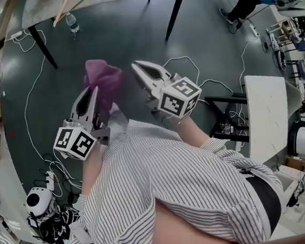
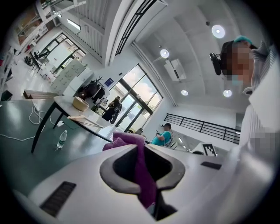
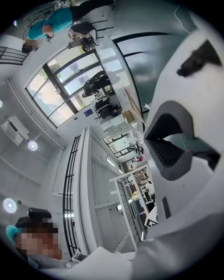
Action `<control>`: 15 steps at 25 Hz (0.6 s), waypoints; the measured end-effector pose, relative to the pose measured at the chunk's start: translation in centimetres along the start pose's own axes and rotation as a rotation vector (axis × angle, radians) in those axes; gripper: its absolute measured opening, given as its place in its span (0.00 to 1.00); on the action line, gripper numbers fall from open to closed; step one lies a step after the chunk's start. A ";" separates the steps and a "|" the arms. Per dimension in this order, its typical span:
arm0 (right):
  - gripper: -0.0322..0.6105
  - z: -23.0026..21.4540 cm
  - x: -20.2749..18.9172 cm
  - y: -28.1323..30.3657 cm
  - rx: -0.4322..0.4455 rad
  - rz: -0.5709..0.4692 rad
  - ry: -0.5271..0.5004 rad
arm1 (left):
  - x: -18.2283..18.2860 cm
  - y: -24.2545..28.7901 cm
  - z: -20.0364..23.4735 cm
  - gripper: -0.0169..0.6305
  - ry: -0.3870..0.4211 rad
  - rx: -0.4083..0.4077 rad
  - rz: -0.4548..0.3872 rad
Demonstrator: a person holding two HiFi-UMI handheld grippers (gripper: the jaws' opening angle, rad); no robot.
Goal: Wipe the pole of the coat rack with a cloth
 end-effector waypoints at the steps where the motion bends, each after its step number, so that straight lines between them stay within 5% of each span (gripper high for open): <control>1: 0.07 -0.3 1.1 1.2 -0.010 -0.006 -0.008 | 1.4 0.7 1.0 0.10 0.009 -0.012 -0.003; 7: 0.07 -1.9 5.6 6.9 -0.055 -0.057 -0.018 | 6.9 4.4 5.2 0.10 0.054 -0.081 0.022; 15: 0.07 -4.8 7.3 10.1 -0.121 -0.038 0.006 | 9.5 7.1 9.5 0.10 -0.006 -0.093 0.046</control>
Point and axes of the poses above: the fingertips, and each gripper's own axes: y forward along the fingers, z to its left, x out of its top, the point moved 10 cm from there along -y, backward along the fingers, and after that the axes turned 12 degrees about z, right-handed, at the moved point
